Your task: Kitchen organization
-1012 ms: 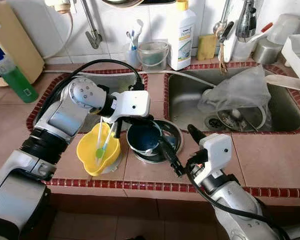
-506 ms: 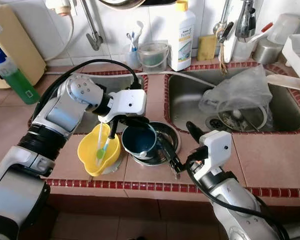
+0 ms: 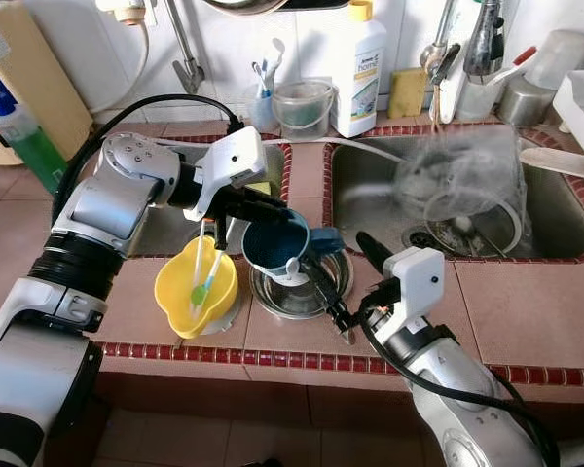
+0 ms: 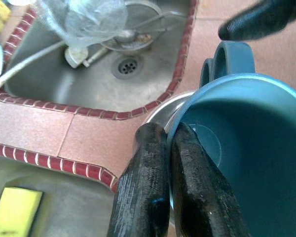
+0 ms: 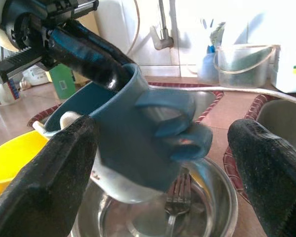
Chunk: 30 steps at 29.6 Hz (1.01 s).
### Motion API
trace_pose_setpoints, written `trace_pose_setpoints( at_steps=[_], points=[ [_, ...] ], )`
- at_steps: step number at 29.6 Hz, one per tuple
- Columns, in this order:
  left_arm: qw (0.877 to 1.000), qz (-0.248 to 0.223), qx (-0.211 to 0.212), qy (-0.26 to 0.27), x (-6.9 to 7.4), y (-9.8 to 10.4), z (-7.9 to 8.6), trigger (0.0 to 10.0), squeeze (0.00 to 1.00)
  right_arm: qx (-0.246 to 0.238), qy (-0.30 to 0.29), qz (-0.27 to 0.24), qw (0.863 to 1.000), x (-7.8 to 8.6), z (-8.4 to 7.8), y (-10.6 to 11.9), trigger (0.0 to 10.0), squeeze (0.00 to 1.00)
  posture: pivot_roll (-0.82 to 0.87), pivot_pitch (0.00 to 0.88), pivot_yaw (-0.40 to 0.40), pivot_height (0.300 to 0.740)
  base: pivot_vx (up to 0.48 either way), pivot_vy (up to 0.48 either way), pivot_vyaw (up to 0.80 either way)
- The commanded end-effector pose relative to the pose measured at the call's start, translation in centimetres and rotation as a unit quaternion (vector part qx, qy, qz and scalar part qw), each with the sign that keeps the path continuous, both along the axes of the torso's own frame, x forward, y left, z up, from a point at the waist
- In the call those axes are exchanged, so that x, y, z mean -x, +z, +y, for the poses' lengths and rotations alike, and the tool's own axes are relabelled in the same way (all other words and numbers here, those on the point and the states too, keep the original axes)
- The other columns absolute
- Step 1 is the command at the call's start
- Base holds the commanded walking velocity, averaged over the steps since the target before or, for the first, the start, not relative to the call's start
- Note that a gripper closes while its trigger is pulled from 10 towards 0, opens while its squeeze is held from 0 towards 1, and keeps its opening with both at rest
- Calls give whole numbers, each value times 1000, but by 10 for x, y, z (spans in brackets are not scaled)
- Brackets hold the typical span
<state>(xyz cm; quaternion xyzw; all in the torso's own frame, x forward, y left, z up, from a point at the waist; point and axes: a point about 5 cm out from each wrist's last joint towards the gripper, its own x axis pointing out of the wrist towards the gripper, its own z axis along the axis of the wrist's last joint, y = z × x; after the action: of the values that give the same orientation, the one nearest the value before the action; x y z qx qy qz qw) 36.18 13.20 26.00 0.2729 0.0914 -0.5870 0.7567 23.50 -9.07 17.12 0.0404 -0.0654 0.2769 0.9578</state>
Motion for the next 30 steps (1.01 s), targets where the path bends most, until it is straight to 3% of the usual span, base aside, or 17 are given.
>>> trace_pose_setpoints(
  at_steps=[1,7,11,13,18,19,20,21,22,26,28,30],
  points=[
    [999,-9,24,19,-2,13,6,10000,0,-7,9,2,1000,-1,3,0,10000,0,-69,68,119,740,0,0,0],
    [986,31,136,94,-10,17,2,10000,0,-11,8,0,1000,-3,3,0,10000,0,-74,56,120,740,0,0,0],
    [958,65,242,143,-14,16,-6,10000,0,-18,2,-3,1000,-7,3,2,10000,0,-75,55,114,740,0,0,0],
    [948,69,266,160,-14,14,-9,10000,0,-20,0,-6,1000,-9,3,3,10000,0,-75,55,112,740,0,0,0],
    [909,78,347,217,-16,11,-14,10000,0,-33,-14,-12,999,-19,0,7,10000,0,-77,57,101,740,0,0,0],
    [892,85,367,248,-18,7,-14,10000,0,-42,-26,-15,999,-24,-2,9,10000,0,-77,56,97,740,0,0,0],
    [892,85,367,248,-18,7,-14,10000,0,-42,-26,-15,999,-24,-2,9,10000,0,-77,56,97,740,0,0,0],
    [883,86,376,267,-18,4,-13,10000,0,-47,-33,-17,998,-27,-3,10,10000,0,-77,56,97,740,0,0,0],
    [862,66,389,317,-20,-3,-9,10000,0,-55,-59,-26,996,-35,-7,14,10000,0,-79,55,90,740,0,0,0],
    [838,30,395,375,-18,-11,-4,10000,0,-67,-123,-40,989,-49,-18,19,10000,0,-74,50,75,740,0,0,0],
    [816,1,395,422,-16,-17,2,10000,0,-71,-169,-38,982,-58,-27,20,10000,0,-71,50,69,740,0,0,0],
    [810,-34,381,443,-13,-22,6,10000,0,-62,-200,-47,977,-62,-33,21,10000,0,-67,49,61,740,0,0,0]
  ],
)
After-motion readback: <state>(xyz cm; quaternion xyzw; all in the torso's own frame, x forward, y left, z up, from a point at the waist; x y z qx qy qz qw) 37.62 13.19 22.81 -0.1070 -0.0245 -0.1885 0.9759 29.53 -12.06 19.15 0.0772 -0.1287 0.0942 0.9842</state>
